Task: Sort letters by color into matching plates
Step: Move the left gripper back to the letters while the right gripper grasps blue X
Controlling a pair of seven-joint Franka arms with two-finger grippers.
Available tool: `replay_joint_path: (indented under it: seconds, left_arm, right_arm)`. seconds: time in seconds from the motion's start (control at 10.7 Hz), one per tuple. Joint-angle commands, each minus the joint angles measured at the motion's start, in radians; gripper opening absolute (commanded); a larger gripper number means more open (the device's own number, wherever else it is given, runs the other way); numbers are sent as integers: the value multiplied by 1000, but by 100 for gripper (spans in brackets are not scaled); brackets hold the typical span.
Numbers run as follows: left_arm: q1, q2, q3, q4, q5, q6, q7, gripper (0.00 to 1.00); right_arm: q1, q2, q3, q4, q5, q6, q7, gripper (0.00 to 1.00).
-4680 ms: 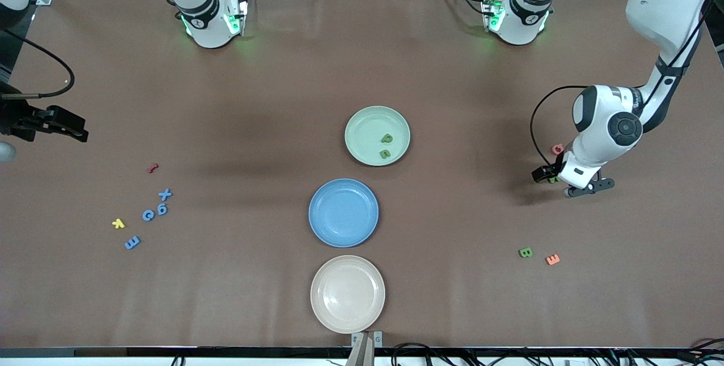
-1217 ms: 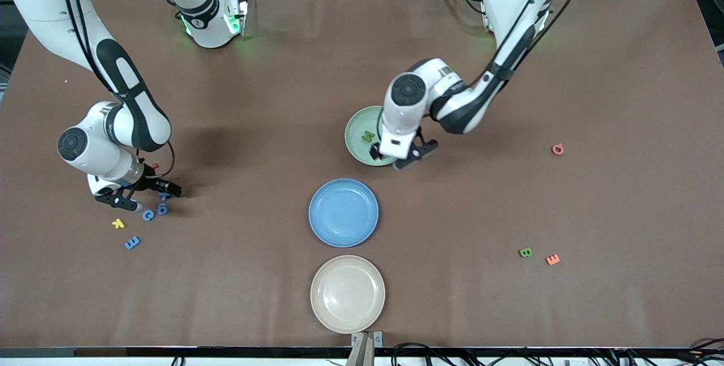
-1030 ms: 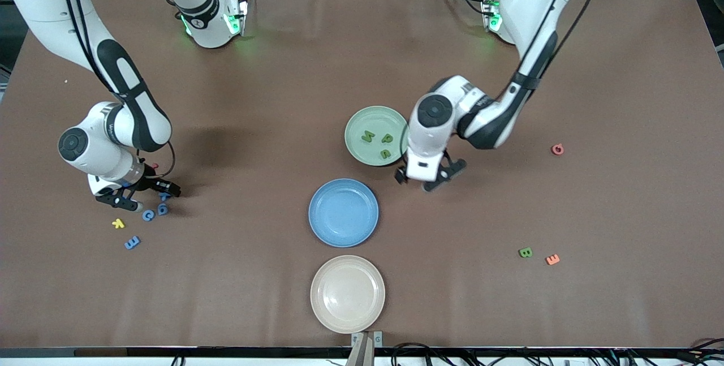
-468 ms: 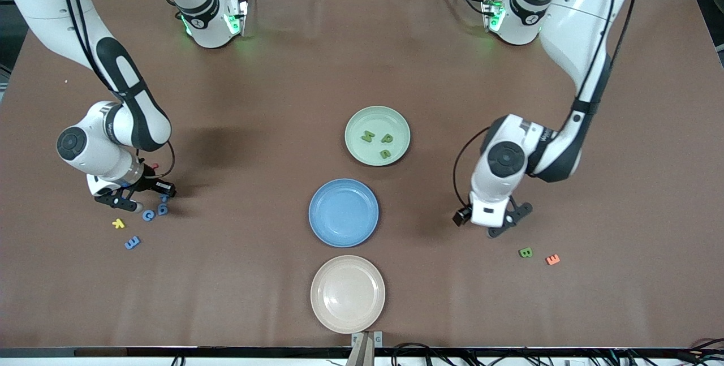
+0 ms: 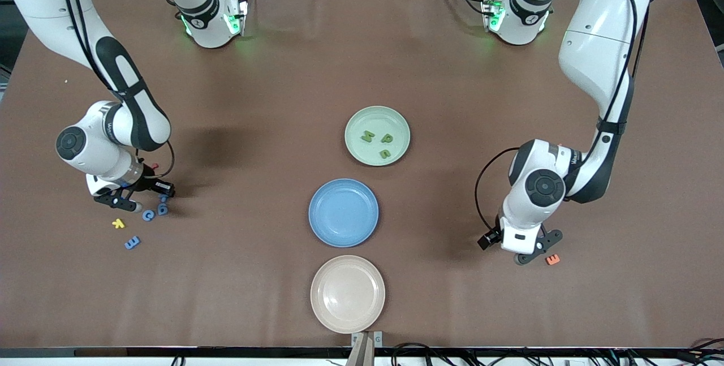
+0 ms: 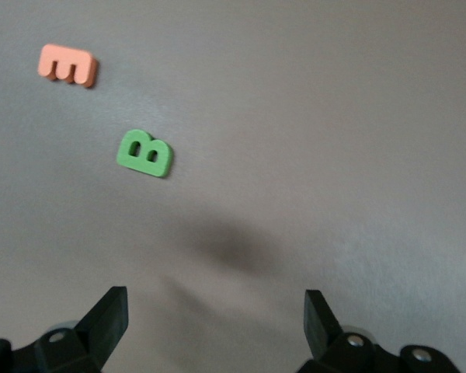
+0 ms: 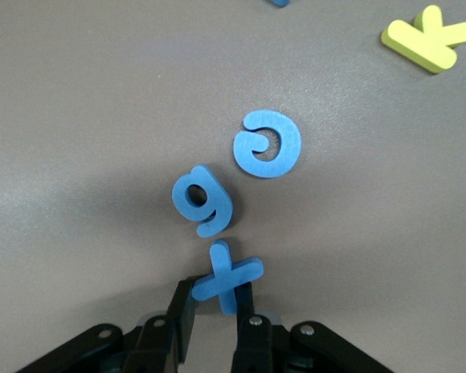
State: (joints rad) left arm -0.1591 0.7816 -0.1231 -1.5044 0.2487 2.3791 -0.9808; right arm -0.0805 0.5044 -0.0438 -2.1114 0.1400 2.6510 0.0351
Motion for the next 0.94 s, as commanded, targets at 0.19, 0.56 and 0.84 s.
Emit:
replay_joint_path:
  seconds: [0.19, 0.56, 0.84]
  left_arm:
    - [36, 43, 2, 73, -48, -11, -153, 100]
    - [35, 96, 83, 124, -46, 67, -281, 100]
    - [26, 100, 83, 124, -34, 81, -299, 100]
  right_arm:
    - [15, -4, 1, 8, 15, 7, 8, 16]
    - [39, -50, 1, 66, 15, -110, 35, 15]
    - [94, -82, 1, 154, 17, -228, 101, 15]
